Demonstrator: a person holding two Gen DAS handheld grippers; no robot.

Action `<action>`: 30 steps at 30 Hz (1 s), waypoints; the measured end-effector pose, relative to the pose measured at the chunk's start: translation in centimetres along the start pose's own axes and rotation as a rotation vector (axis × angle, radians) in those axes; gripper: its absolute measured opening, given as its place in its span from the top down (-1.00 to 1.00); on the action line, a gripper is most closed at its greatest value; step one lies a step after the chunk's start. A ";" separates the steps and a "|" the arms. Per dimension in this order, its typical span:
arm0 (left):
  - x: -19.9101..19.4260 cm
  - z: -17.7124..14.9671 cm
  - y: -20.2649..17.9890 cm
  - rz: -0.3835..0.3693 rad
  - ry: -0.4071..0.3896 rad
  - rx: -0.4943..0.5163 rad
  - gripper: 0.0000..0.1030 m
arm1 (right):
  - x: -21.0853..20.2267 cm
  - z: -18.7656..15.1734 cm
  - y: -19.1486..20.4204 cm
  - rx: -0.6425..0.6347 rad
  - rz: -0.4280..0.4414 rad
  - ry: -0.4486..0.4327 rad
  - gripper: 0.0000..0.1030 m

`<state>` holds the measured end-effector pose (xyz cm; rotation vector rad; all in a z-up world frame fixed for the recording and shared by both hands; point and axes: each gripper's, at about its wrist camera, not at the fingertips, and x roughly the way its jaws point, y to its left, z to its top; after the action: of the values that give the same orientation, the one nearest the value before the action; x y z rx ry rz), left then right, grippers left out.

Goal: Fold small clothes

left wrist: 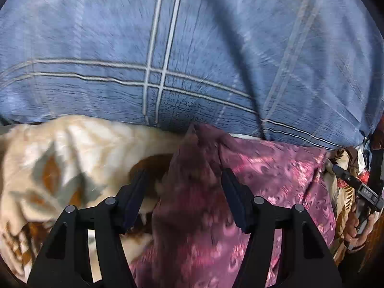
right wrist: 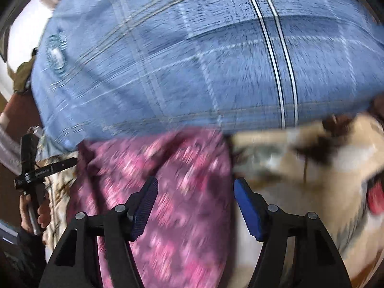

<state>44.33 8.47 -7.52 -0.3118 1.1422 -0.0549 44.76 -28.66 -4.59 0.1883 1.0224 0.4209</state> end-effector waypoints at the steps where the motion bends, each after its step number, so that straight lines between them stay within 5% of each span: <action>1: 0.5 0.1 0.2 0.007 0.007 -0.006 -0.21 | 0.7 0.7 -0.1 0.000 -0.002 0.009 -0.26; 3: 1.4 0.3 0.7 0.001 0.005 -0.020 -0.21 | 2.5 1.8 -0.3 0.005 -0.021 0.034 -0.12; 5: 1.7 0.3 1.4 -0.036 0.002 -0.056 -0.21 | 4.1 2.3 -0.7 0.014 -0.135 0.055 0.18; 8: 2.0 0.7 1.7 -0.043 -0.009 -0.086 -0.20 | 5.7 2.3 -1.5 0.065 -0.068 0.087 0.49; 9: 2.2 1.2 1.7 -0.036 -0.010 -0.083 -0.07 | 5.9 2.2 -1.6 0.071 -0.081 0.087 0.53; 10: 2.2 1.4 1.5 -0.030 -0.011 -0.067 0.61 | 6.0 2.2 -1.5 0.069 -0.091 0.087 0.71; 11: 2.3 1.4 1.4 -0.058 0.010 -0.061 0.89 | 5.9 2.2 -1.3 0.064 -0.099 0.079 0.75; 15: -1.9 -0.1 1.6 -0.152 -0.074 -0.043 0.91 | 2.2 1.3 -0.9 0.077 -0.067 0.001 0.82; 20: -12.9 -6.7 3.7 -0.321 -0.220 -0.029 0.91 | -6.3 -2.5 0.8 0.029 0.012 -0.107 0.83; 24: -19.0 -14.4 3.9 -0.351 -0.269 0.021 0.91 | -13.8 -9.4 2.5 -0.014 0.085 -0.172 0.83; 27: -20.8 -20.1 4.6 -0.365 -0.264 0.020 0.91 | -17.8 -15.8 4.4 -0.058 0.094 -0.205 0.83; 30: -18.3 -26.0 6.3 -0.323 -0.174 -0.037 0.91 | -19.2 -21.9 4.9 -0.037 0.112 -0.186 0.83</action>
<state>12.51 12.54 -2.85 -0.5224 0.9129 -0.2853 16.14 -33.30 0.92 0.2474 0.8232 0.5136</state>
